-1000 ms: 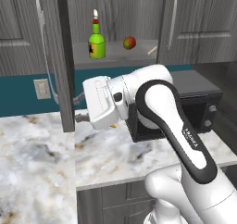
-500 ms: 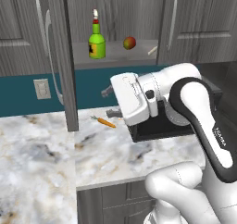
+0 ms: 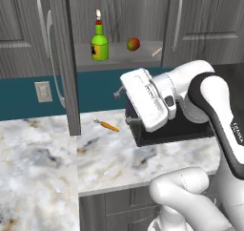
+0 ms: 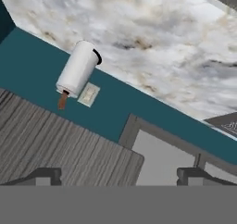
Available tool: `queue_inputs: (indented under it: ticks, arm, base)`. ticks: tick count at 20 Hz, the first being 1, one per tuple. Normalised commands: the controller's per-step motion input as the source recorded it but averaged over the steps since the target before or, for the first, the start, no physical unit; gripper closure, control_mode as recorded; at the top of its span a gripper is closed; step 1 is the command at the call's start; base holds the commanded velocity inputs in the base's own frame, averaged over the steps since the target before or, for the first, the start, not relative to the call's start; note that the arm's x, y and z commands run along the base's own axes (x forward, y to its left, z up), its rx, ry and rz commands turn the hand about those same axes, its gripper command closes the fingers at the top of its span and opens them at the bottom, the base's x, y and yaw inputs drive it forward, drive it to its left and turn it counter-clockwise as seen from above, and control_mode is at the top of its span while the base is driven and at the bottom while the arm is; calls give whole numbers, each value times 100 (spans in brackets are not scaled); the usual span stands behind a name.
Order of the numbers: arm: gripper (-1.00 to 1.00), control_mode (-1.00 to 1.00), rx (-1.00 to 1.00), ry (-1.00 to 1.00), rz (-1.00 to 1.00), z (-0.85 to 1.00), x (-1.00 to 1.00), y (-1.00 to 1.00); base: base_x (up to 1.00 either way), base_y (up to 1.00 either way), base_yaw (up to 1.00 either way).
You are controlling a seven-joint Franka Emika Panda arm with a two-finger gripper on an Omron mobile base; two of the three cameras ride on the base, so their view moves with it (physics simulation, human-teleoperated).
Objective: Pick the spray and dish brush from the cabinet and place them on the counter.
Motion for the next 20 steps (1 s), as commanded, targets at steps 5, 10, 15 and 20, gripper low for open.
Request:
queue_inputs:
  ticks: [5, 10, 15, 20]
  arm:
    - [-100, -100, -16, -30, 39, -10, 0, -21]
    - [-100, -100, -11, -44, 35, 0, -3, -31]
    - [-100, -100, -7, -48, 24, -11, -19, -48]
    - [-100, -100, -15, -49, 22, -41, -26, -34]
  base:
    - [0, 0, 0]
    - [0, 0, 0]
    - [0, 0, 0]
    - [0, 0, 0]
